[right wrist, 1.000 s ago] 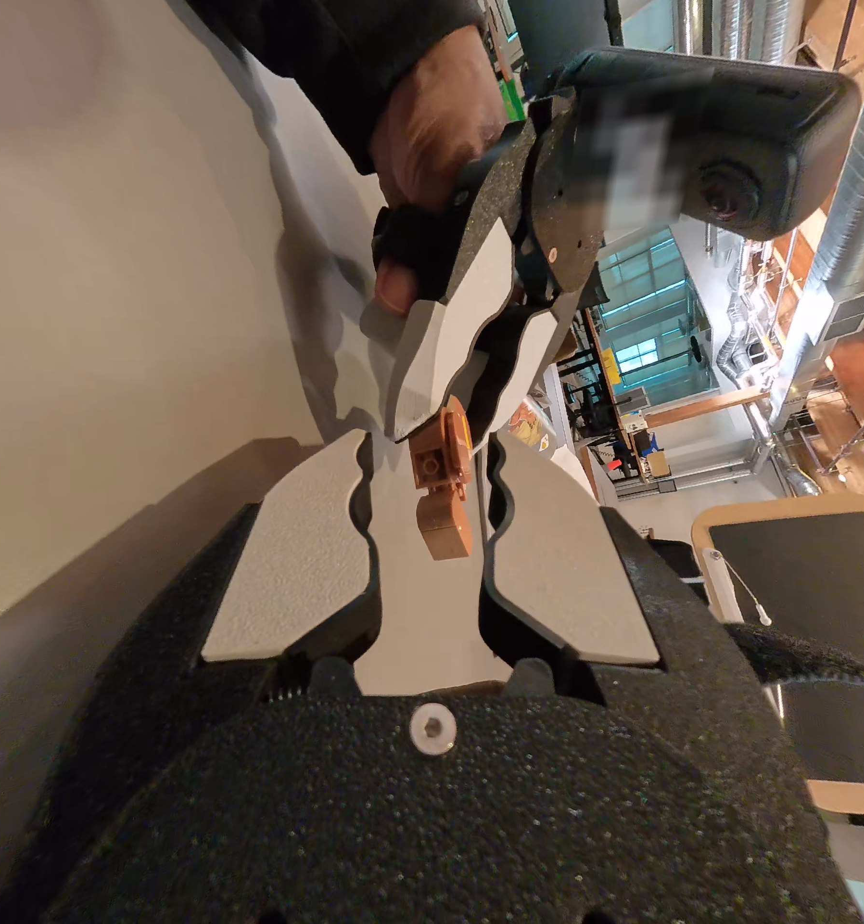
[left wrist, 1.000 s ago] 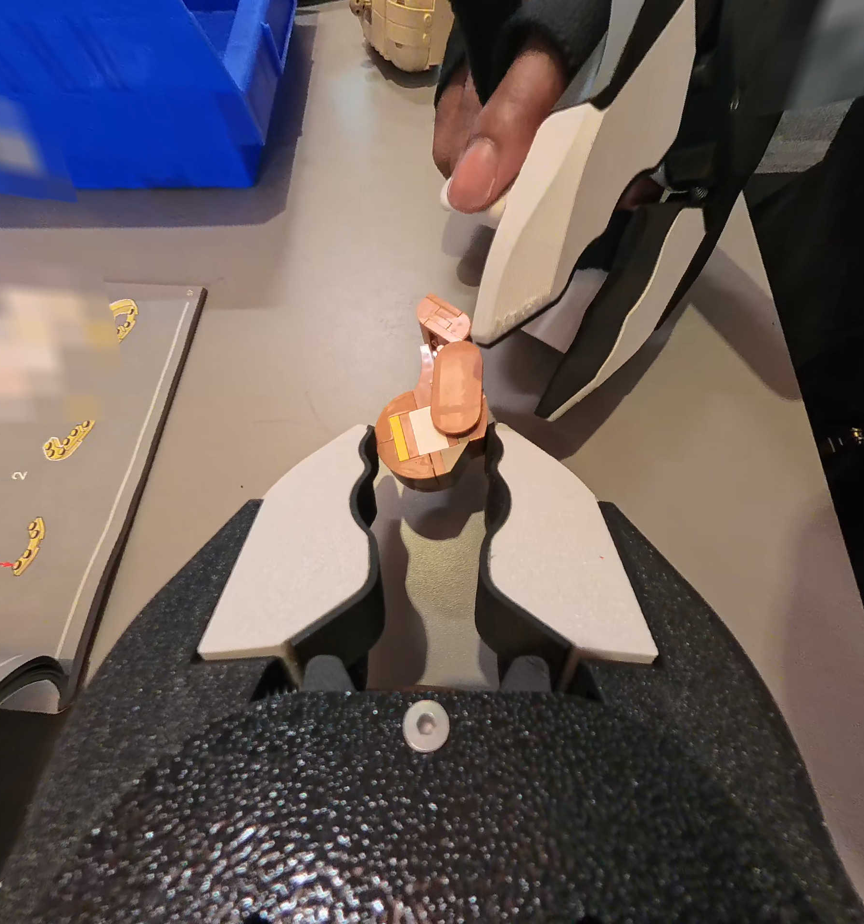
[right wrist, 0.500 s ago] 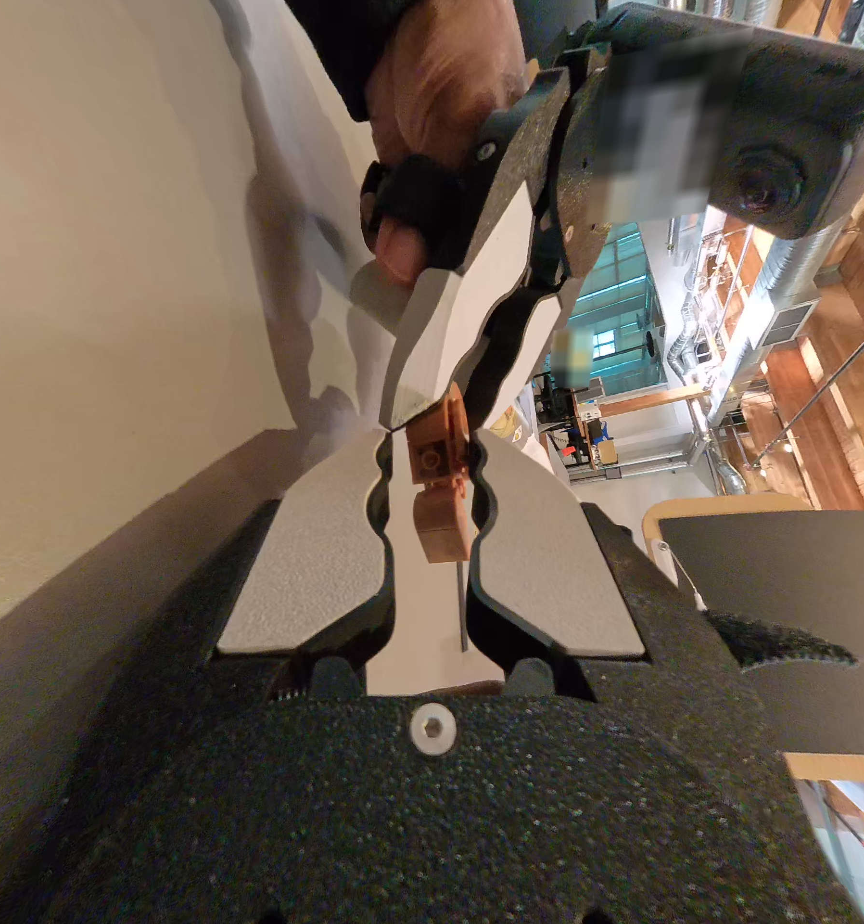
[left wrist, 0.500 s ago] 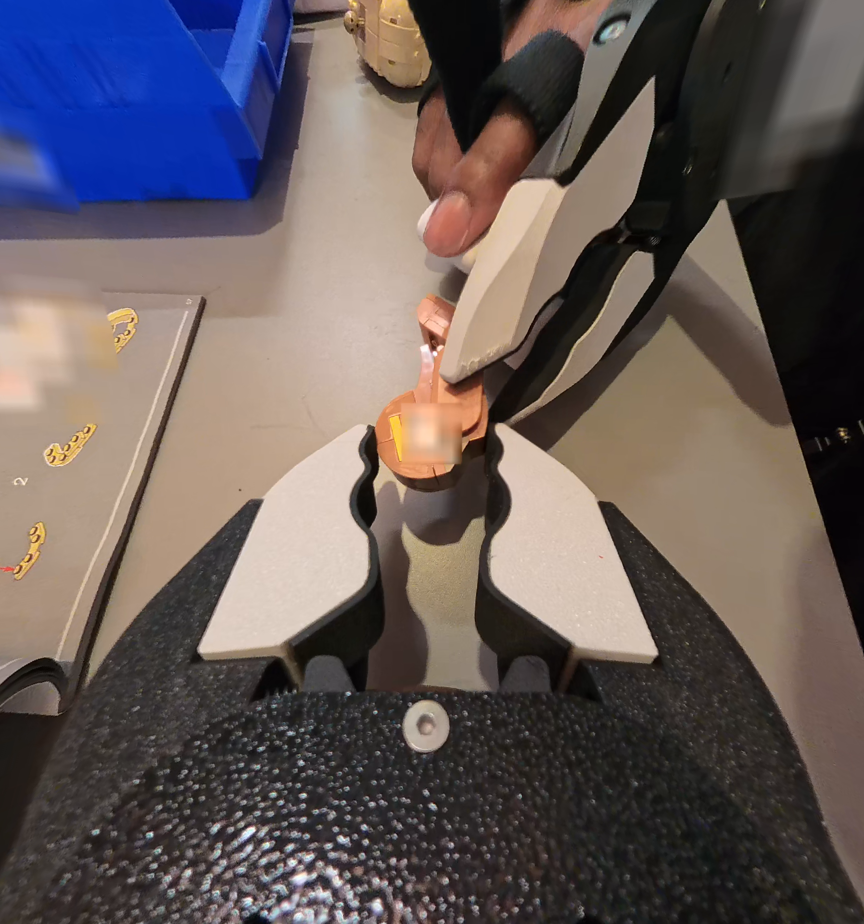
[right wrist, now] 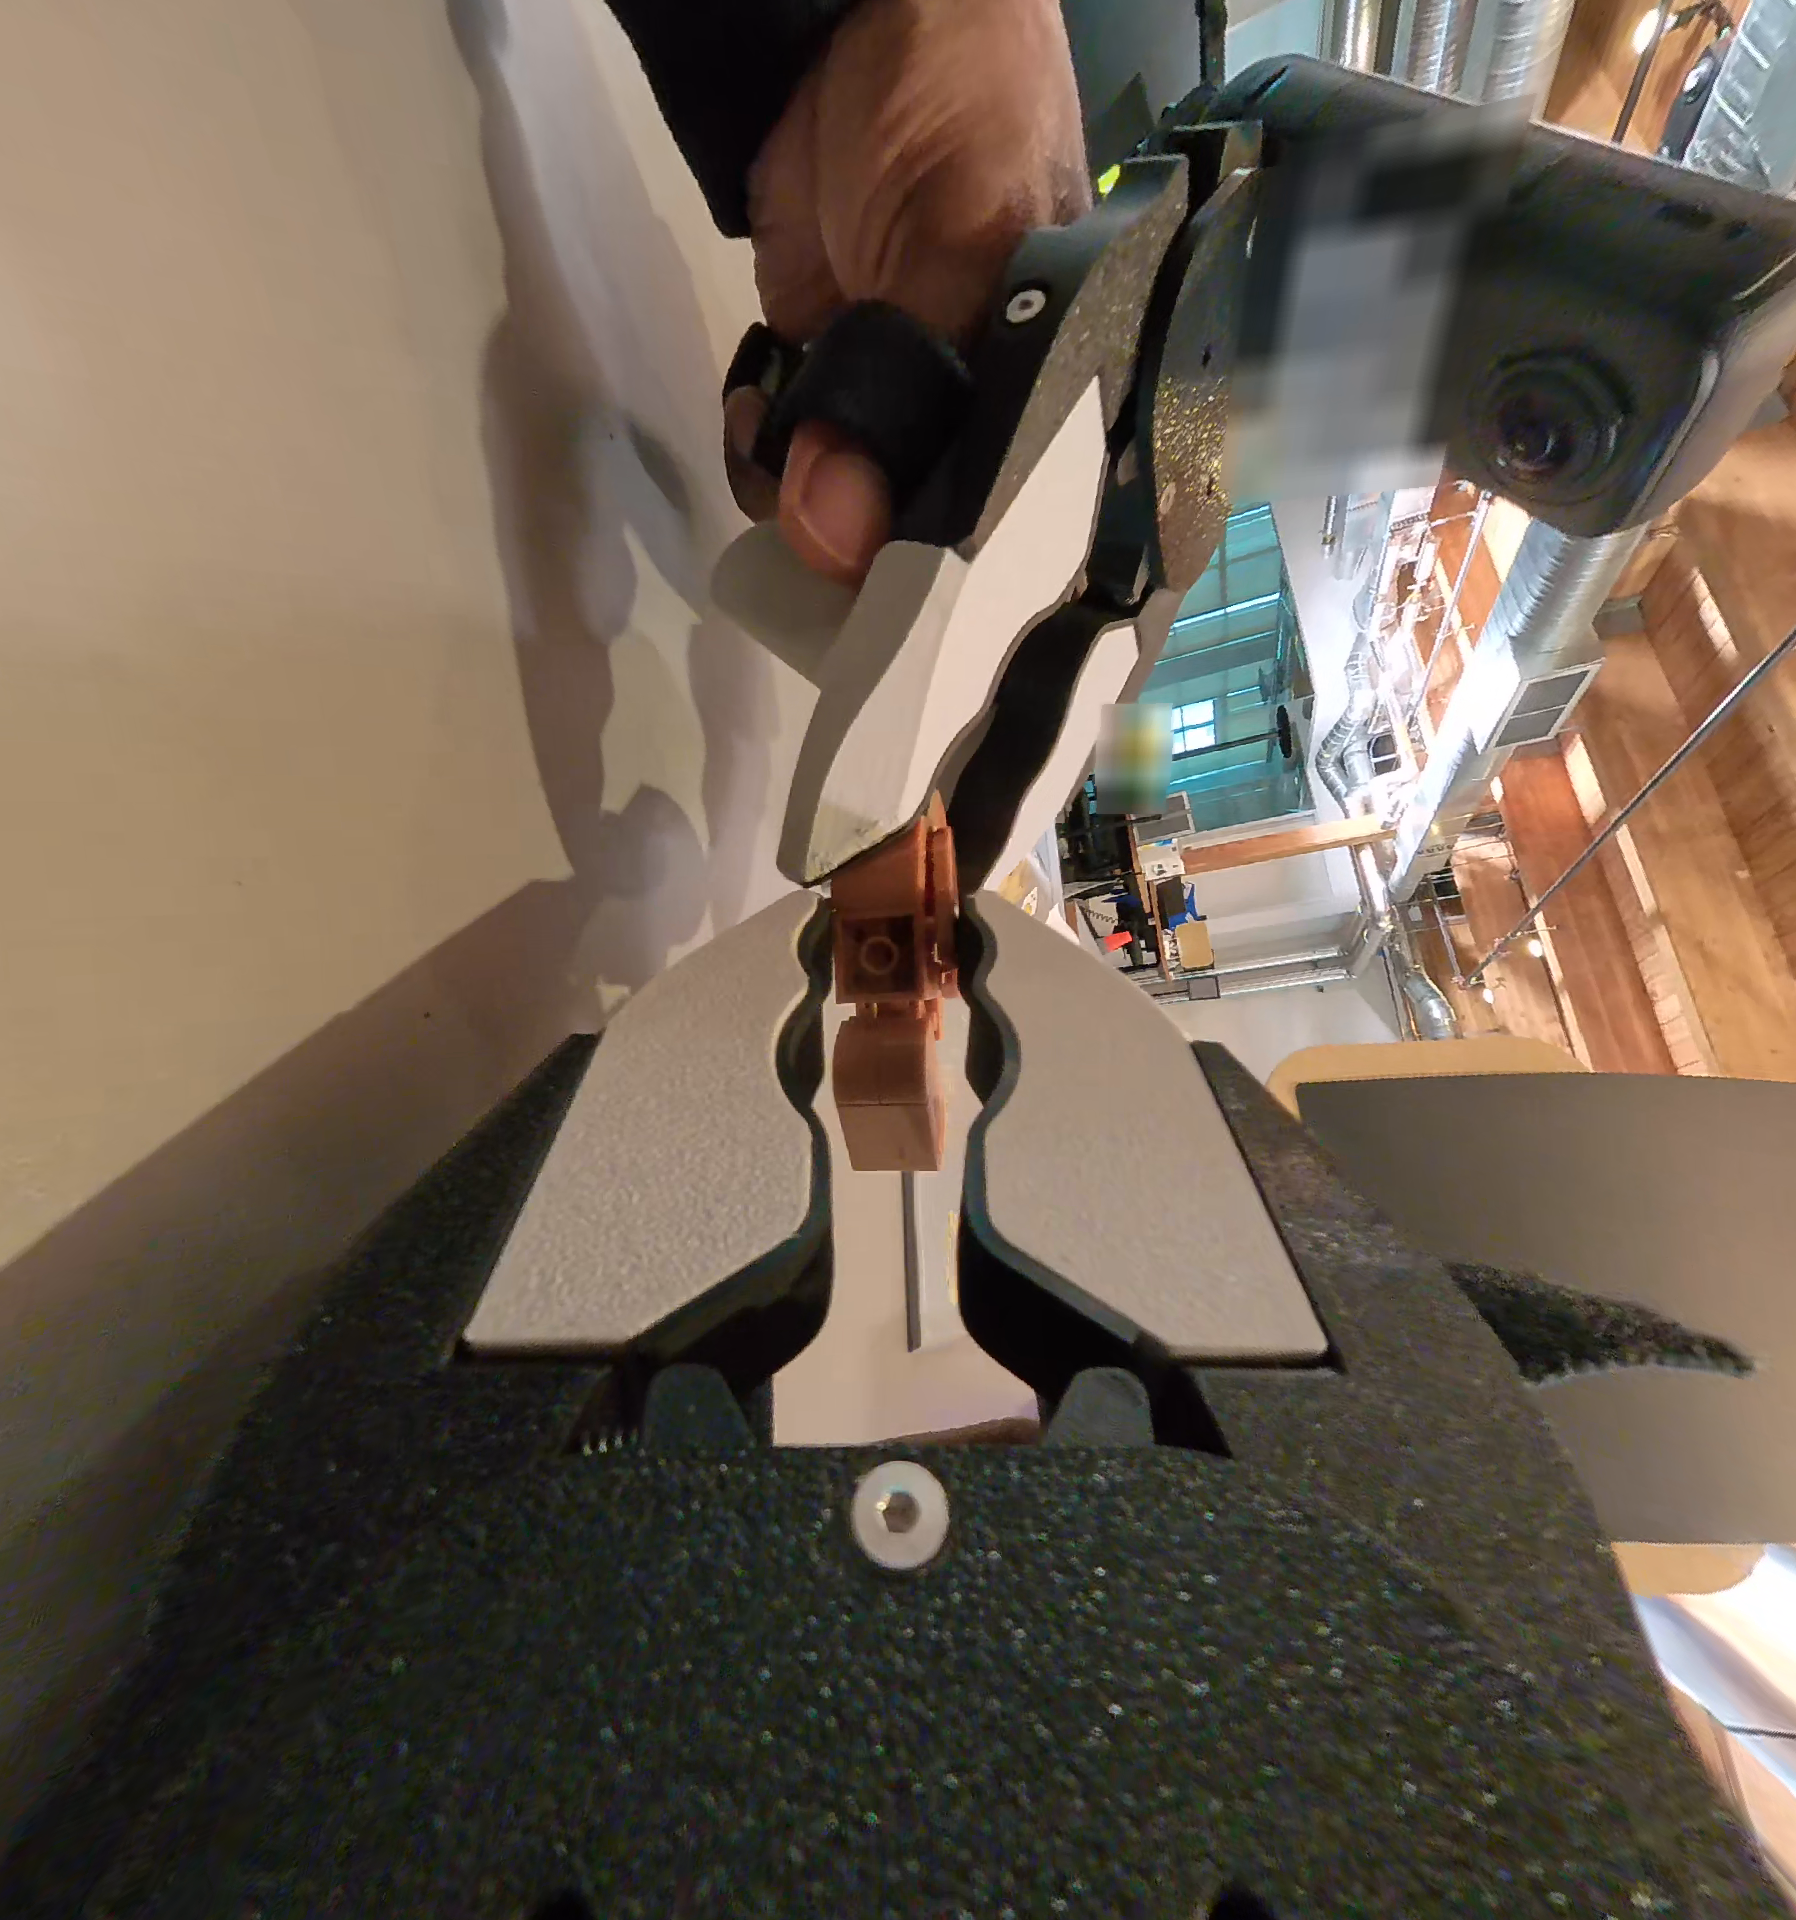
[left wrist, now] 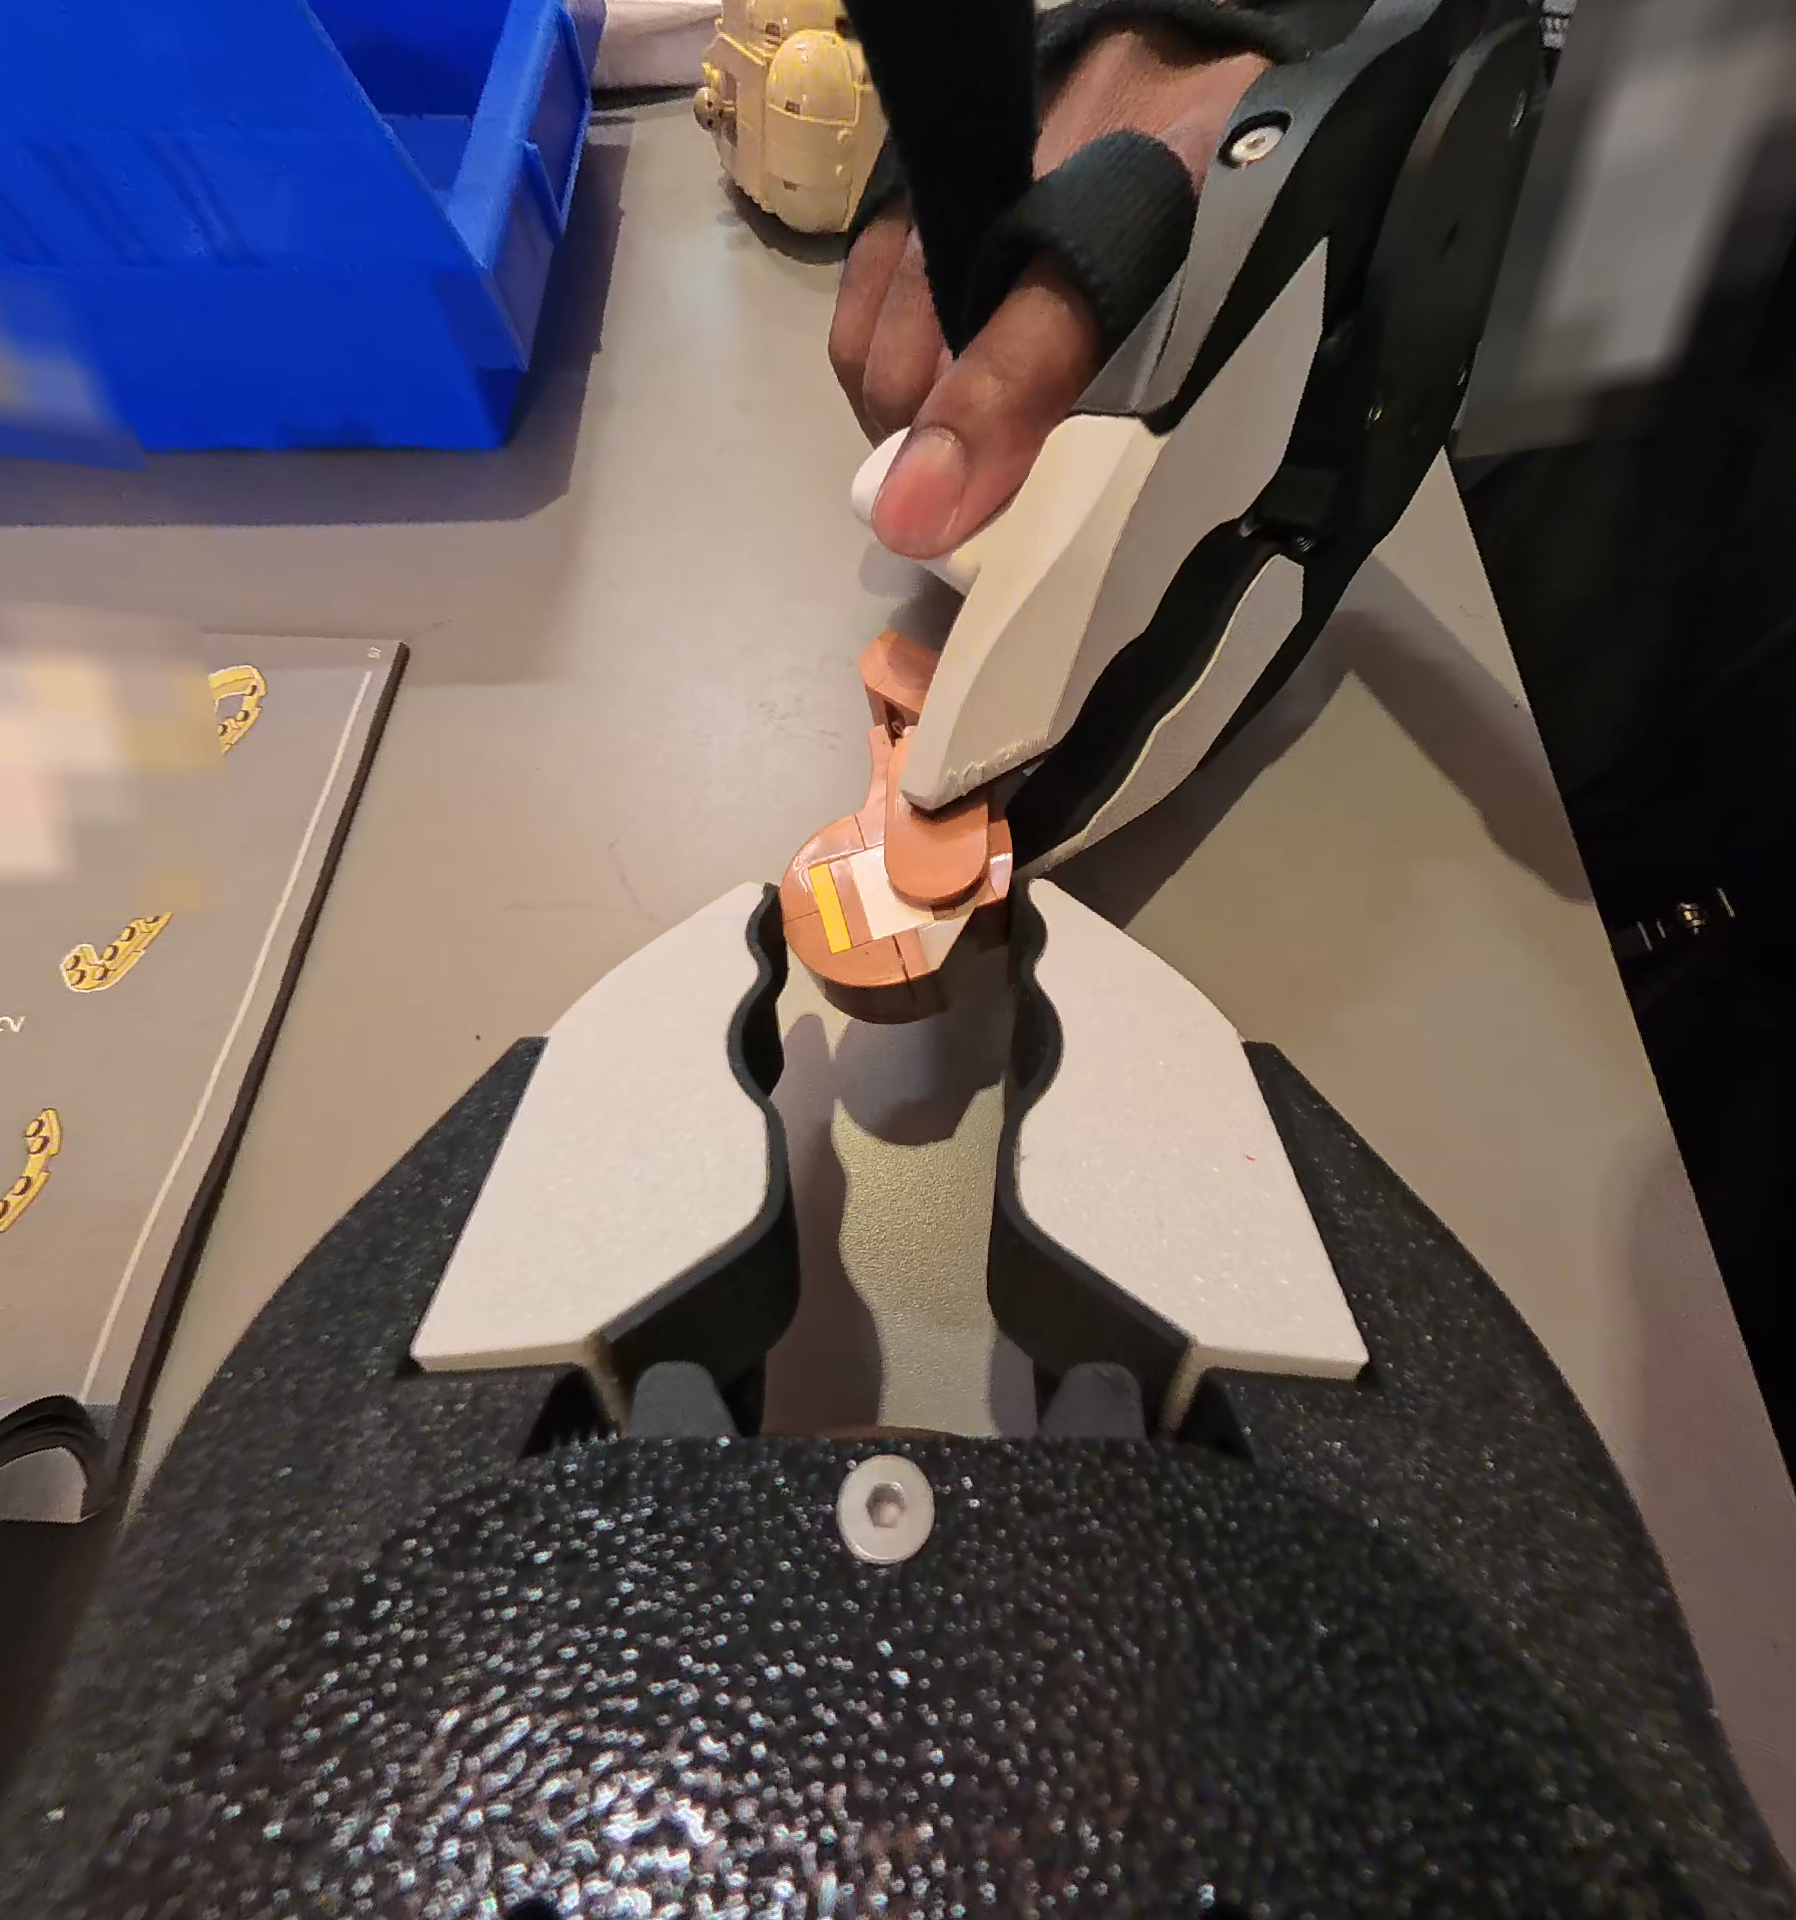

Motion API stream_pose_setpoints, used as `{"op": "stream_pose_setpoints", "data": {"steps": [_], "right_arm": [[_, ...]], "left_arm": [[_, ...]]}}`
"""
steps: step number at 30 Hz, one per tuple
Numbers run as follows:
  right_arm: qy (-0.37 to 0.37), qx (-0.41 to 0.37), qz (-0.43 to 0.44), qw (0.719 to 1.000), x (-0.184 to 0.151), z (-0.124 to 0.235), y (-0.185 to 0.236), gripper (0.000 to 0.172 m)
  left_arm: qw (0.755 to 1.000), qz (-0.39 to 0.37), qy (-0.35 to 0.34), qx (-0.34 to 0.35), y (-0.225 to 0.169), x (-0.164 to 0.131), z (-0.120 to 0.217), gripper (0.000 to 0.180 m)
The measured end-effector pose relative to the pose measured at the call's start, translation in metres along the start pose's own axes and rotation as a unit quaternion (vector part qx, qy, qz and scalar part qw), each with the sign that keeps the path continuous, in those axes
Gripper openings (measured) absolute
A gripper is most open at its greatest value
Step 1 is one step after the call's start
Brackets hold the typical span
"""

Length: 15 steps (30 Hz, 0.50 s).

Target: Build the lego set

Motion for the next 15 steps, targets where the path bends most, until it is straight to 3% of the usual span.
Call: {"op": "stream_pose_setpoints", "data": {"steps": [15], "right_arm": [[0.005,0.008,0.027,1.0,0.0009,0.0072,-0.0034,0.021]], "left_arm": [[1.0,0.004,-0.015,-0.017,-0.0027,0.0026,-0.0017,0.041]]}}
Point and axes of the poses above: each gripper's, where its closed fingertips meet, z back along the fingers, x out of its top, y = z × x across the jaws, the point moved 7 cm from there along z, back along the fingers, and after that the axes turned 7 degrees about y, right-handed, at the moved point
